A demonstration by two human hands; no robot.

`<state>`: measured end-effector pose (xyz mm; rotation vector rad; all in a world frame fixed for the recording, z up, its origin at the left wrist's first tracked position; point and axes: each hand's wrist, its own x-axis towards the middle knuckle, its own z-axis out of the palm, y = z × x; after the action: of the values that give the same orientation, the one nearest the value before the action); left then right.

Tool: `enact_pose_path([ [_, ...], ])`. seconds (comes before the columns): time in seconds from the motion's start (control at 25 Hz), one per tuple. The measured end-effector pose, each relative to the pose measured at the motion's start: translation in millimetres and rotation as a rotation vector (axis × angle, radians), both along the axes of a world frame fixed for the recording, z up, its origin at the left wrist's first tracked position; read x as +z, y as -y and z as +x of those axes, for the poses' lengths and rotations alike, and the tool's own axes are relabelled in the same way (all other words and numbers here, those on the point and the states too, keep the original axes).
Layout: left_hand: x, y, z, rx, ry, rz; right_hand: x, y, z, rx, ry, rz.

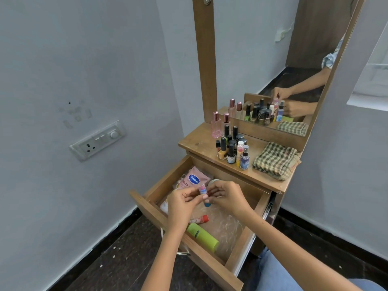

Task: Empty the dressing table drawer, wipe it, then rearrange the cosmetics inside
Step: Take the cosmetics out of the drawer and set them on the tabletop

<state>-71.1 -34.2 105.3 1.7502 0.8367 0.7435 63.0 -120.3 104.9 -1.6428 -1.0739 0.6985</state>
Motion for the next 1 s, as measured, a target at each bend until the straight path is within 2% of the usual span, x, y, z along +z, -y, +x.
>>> enact_pose_path([
  [0.08, -1.6, -1.2, -3.2, 0.038, 0.006, 0.021, -1.3, -2.9, -2.5, -0.008, 0.022, 0.035],
  [0.16, -4.8, -6.1, -9.1, 0.094, 0.024, 0.030, -10.7, -7.1, -3.0, -0.032, 0.121, -0.063],
  [0.2, -5.6, -8.8, -12.6, 0.117, 0.034, 0.027, -17.4, -8.9, -4.0, 0.013, 0.273, -0.168],
  [0.32, -4.1, -12.0, -20.3, 0.139, 0.032, 0.035, -33.4, -12.7, -16.9, 0.320, 0.799, -0.429],
  [0.4, -1.8, -8.8, -21.4, 0.148, 0.034, 0.043, -35.5, -15.4, -28.8, 0.419, 0.991, -0.460],
  [0.52, 0.9, -2.5, -19.3, 0.158, 0.023, 0.082, -28.0, -15.9, -36.7, 0.441, 1.215, -0.478],
  [0.72, 0.4, -2.0, -7.3, 0.158, 0.036, 0.114, -22.3, 1.6, -17.8, 0.270, 1.187, -0.623],
  [0.84, 2.5, 2.4, 4.6, 0.145, 0.053, 0.120, -20.7, 18.6, 3.8, 0.045, 0.961, -0.623],
  [0.92, 5.1, 6.1, 13.8, 0.135, 0.078, 0.133, -17.1, 29.9, 18.1, -0.149, 0.690, -0.453],
  [1.0, 10.6, 8.8, 25.7, 0.104, 0.110, 0.155, -10.2, 39.2, 26.9, -0.338, 0.491, -0.167],
])
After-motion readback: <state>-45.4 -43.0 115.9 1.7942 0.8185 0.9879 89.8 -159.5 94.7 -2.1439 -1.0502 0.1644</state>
